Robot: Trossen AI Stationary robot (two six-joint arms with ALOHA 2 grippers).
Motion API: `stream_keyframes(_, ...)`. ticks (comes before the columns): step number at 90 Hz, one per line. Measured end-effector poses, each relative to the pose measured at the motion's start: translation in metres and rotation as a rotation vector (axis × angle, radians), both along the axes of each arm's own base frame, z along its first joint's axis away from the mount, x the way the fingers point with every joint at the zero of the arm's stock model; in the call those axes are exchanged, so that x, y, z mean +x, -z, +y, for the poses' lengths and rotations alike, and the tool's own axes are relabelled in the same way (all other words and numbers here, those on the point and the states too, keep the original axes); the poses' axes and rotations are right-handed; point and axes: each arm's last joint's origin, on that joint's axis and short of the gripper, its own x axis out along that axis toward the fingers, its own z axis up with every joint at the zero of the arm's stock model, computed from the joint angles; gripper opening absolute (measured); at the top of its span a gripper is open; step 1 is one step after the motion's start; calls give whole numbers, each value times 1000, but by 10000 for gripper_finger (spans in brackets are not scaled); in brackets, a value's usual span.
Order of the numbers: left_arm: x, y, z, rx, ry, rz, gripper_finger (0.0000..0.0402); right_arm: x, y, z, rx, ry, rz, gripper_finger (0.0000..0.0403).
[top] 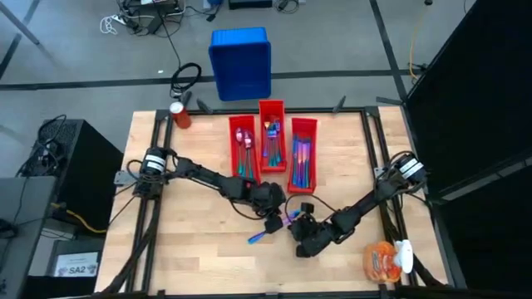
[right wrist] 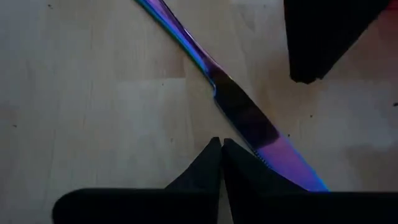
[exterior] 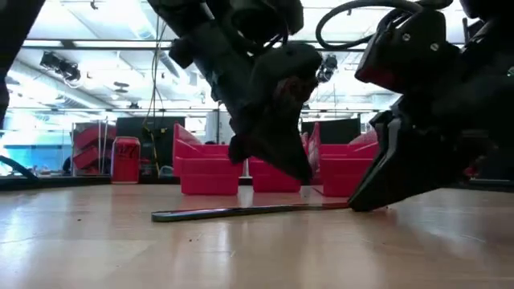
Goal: Sort silverware
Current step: Put the iridescent knife into the right orange bin
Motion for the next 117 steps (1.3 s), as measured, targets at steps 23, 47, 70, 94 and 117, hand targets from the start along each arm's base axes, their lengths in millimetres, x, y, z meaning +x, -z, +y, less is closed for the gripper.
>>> stream_keyframes(23,0,-9,-19,51,-9,3,0,0,0,0,-7,-9,1,0)
stream_keyframes(47,3,-28,-41,200,-6,-27,0,-2,1,2,-29,-23,2,0)
stream_keyframes(70,1,-6,-45,255,29,79,0,-4,0,7,-42,-41,-1,0)
stream_keyframes(94,4,19,-52,168,94,149,0,-7,-5,17,-61,-72,40,1)
stream_keyframes(117,0,19,-80,44,160,113,0,-7,-5,18,-35,-88,63,0)
